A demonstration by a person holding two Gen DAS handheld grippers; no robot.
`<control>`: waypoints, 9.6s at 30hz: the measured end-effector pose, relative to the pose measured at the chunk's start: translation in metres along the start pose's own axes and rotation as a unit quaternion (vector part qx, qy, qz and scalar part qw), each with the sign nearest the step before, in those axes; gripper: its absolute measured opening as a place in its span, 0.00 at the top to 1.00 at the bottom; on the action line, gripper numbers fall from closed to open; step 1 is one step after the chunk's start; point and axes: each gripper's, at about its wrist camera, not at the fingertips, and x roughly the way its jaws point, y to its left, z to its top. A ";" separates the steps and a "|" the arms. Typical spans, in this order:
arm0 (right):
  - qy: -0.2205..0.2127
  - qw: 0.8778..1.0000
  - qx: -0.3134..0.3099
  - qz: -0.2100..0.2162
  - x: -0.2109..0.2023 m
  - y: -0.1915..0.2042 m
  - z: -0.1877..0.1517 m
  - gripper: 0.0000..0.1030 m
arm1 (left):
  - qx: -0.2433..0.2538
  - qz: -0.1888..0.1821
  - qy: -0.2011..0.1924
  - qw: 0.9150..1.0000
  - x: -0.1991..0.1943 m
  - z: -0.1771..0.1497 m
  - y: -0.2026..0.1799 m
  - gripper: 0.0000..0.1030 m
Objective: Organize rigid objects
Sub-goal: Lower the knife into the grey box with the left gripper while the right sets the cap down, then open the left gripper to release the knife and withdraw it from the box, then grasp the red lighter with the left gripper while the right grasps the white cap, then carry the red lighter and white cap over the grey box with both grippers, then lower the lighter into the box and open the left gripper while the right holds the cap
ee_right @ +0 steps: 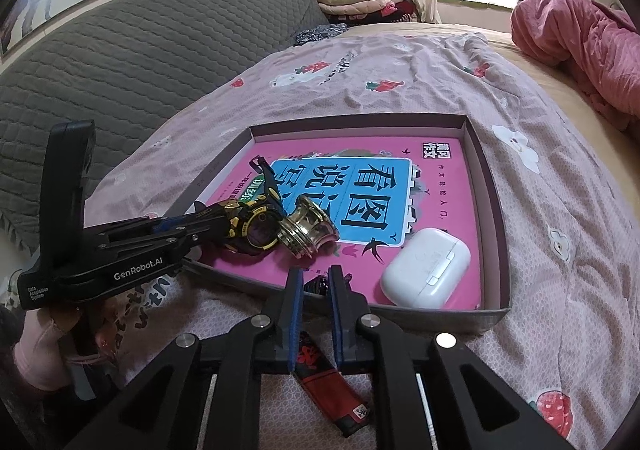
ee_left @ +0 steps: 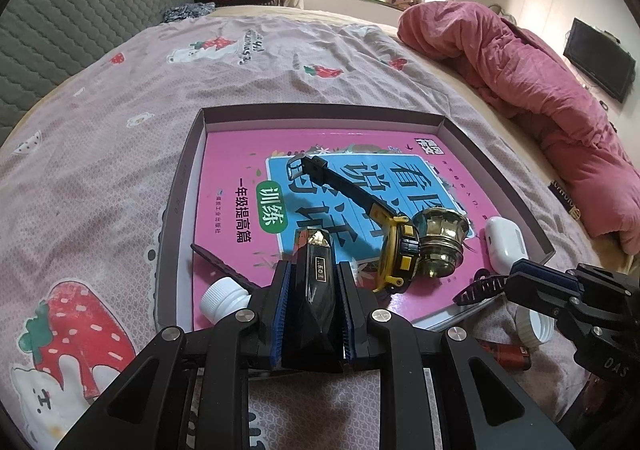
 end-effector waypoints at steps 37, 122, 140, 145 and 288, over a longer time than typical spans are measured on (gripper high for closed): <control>-0.014 1.000 0.013 -0.014 -0.006 -0.005 0.002 0.65 | -0.018 0.000 -0.007 1.000 -0.006 0.004 0.008 0.48; 0.088 0.992 0.065 -0.069 -0.032 -0.050 -0.053 0.49 | 0.472 -0.134 0.086 0.867 0.010 -0.058 -0.159 0.33; 0.089 0.993 0.054 -0.062 -0.026 -0.044 -0.051 0.49 | 0.426 -0.201 0.159 0.868 0.015 -0.049 -0.148 0.58; 0.087 0.993 0.053 -0.060 -0.026 -0.044 -0.051 0.49 | 0.391 -0.185 0.169 0.885 0.010 -0.050 -0.134 0.58; -0.025 0.996 0.006 -0.088 0.000 -0.030 0.007 0.51 | 0.004 -0.053 0.001 0.999 -0.014 0.013 0.010 0.84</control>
